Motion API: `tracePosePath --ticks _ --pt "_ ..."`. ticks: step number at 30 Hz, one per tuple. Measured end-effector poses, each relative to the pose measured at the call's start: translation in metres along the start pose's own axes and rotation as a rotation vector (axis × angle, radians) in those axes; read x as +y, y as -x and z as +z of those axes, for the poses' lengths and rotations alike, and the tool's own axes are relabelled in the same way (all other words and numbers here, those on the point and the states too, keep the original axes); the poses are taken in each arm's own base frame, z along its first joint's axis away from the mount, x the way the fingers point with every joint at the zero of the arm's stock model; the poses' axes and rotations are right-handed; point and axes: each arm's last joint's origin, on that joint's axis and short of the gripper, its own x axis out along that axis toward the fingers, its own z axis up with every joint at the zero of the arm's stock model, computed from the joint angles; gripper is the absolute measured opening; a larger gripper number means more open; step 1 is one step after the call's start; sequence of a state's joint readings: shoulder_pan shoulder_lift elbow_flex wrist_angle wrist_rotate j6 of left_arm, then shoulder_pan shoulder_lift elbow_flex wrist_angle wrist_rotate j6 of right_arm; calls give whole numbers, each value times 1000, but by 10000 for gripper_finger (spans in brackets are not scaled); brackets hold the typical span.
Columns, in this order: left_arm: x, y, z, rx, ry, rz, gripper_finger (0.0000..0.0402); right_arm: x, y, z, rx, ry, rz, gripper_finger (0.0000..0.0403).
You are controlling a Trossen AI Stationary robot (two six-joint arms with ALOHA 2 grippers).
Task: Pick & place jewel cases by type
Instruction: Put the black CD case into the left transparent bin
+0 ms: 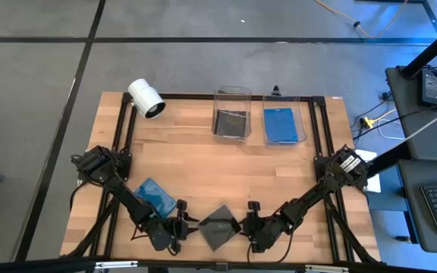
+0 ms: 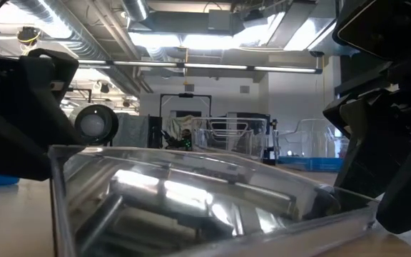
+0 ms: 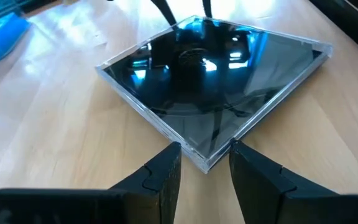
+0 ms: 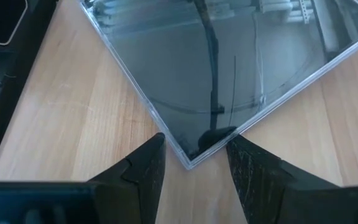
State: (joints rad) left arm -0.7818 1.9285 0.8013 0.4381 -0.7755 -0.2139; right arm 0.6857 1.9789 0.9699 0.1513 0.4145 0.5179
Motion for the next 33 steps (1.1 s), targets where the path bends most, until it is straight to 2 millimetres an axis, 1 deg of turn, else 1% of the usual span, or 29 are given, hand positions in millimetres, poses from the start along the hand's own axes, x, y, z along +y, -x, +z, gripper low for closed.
tracePosePath --ticks 6,8,13,17,20,26,33 --pt "1 0 0 -7 81 22 128 0 0 0 0 1 0 172" --pt "1 0 1 -12 82 41 128 0 0 0 0 1 0 172" --pt "2 3 2 -46 34 150 128 0 0 0 0 3 1 172" --pt "4 5 4 -79 41 253 128 0 0 0 0 7 1 172" --pt "4 5 7 -98 53 285 127 0 0 0 0 30 7 172" --pt "6 1 5 -51 -70 221 127 0 -1 1 -6 95 6 172" --pt "7 0 5 -38 -181 239 123 0 -1 1 -6 101 7 172"
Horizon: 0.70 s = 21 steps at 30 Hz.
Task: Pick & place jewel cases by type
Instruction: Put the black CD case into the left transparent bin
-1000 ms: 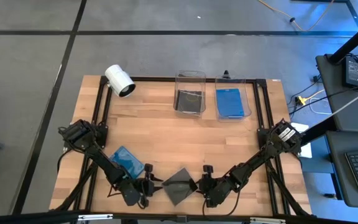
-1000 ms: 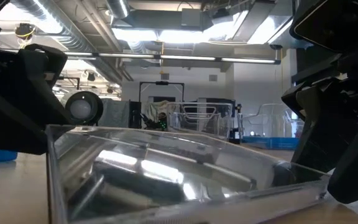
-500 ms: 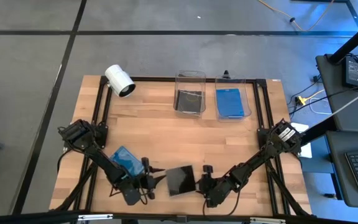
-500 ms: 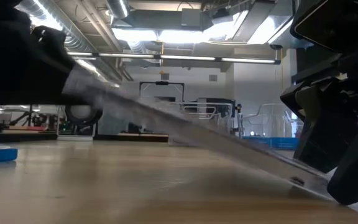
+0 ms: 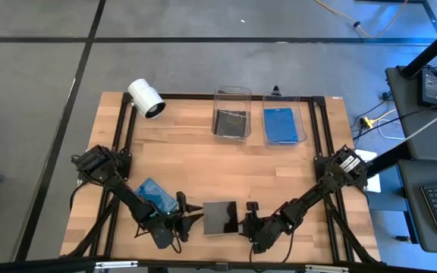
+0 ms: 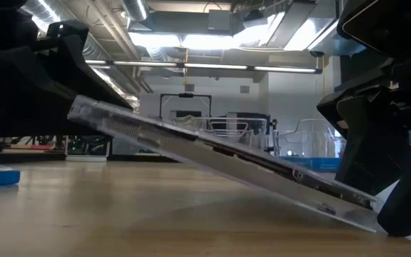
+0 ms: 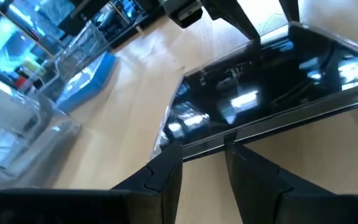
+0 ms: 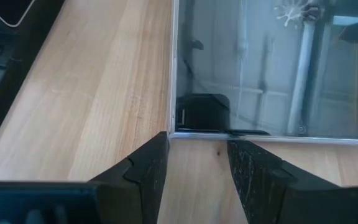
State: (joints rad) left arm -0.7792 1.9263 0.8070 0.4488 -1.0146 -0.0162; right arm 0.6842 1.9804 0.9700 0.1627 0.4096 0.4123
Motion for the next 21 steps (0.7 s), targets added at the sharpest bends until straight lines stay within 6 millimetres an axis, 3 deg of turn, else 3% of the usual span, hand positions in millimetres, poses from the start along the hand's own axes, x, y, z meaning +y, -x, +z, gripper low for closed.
tracePosePath --ticks 4,11,21 --pt "0 0 0 0 -116 3 125 0 0 0 -1 6 0 172" --pt "-4 1 0 -46 -534 -157 125 0 0 1 -4 29 1 172" --pt "-6 0 6 -135 -774 -209 125 0 0 1 -7 48 -1 172"
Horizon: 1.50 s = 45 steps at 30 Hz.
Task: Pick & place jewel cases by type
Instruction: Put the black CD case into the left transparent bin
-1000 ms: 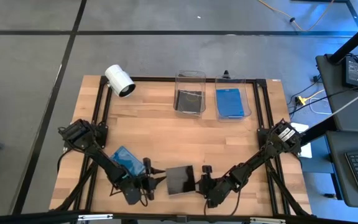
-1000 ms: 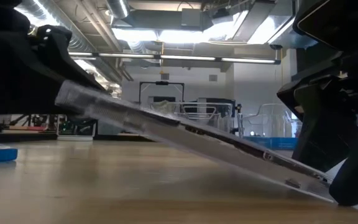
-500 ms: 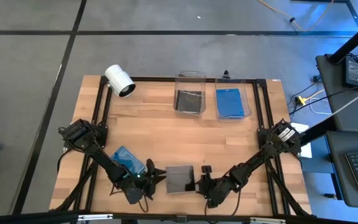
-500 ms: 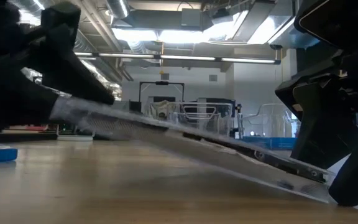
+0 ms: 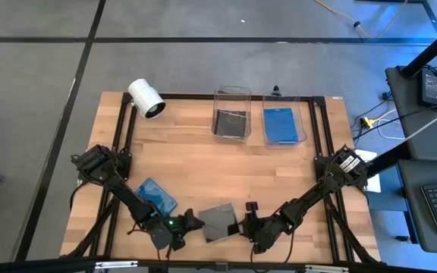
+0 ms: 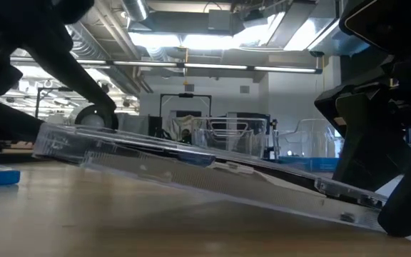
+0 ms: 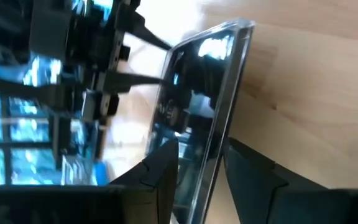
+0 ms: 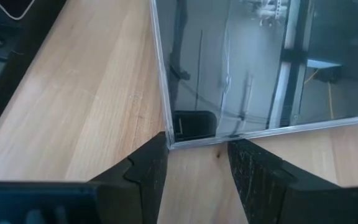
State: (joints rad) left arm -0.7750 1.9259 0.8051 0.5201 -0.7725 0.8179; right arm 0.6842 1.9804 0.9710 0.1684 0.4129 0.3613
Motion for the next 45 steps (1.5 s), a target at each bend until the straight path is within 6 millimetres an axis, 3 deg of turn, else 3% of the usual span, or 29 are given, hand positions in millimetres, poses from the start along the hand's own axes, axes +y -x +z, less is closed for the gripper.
tracePosePath --ticks 8,28,40,45 --pt "1 0 1 -5 -181 18 116 0 0 0 -2 3 1 172" --pt "13 -8 8 -93 -124 10 46 -6 -4 15 -102 17 16 172" --pt "14 -5 11 -112 59 26 39 -8 2 28 -122 166 -74 172" --pt "20 -3 14 -68 194 136 38 -10 28 44 -54 233 -299 172"
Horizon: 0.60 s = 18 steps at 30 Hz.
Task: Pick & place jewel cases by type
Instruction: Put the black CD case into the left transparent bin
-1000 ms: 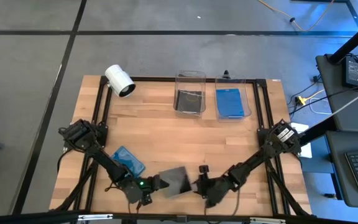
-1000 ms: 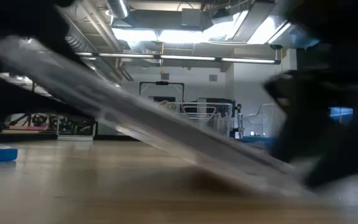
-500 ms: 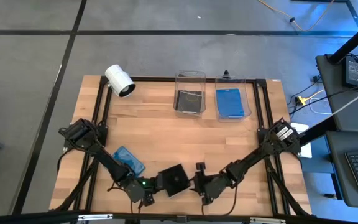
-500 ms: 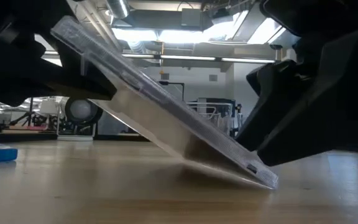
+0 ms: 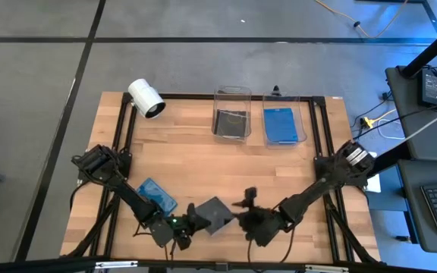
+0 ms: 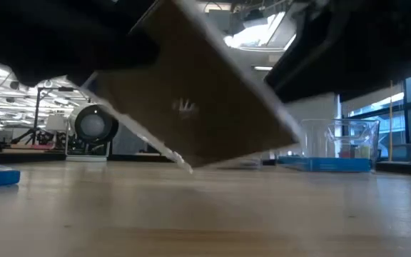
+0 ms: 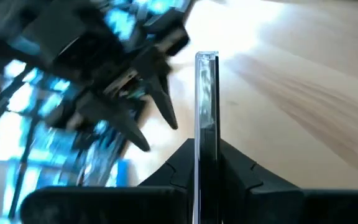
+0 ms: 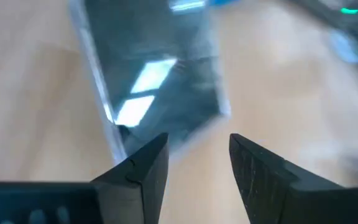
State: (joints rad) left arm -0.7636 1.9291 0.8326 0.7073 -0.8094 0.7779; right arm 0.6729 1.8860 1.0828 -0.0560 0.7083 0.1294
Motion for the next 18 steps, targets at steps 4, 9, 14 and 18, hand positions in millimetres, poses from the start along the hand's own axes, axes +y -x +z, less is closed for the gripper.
tracePosePath --ticks 4,9,14,18 --pt "8 1 4 7 135 104 40 -17 28 7 59 -27 -122 172" --pt "27 0 10 -42 379 239 37 -41 48 3 123 -131 -199 172" --pt "69 4 12 -54 680 446 43 -62 55 -1 171 -195 -285 172" --pt "116 11 8 -102 913 596 45 -71 51 -1 189 -186 -305 172"
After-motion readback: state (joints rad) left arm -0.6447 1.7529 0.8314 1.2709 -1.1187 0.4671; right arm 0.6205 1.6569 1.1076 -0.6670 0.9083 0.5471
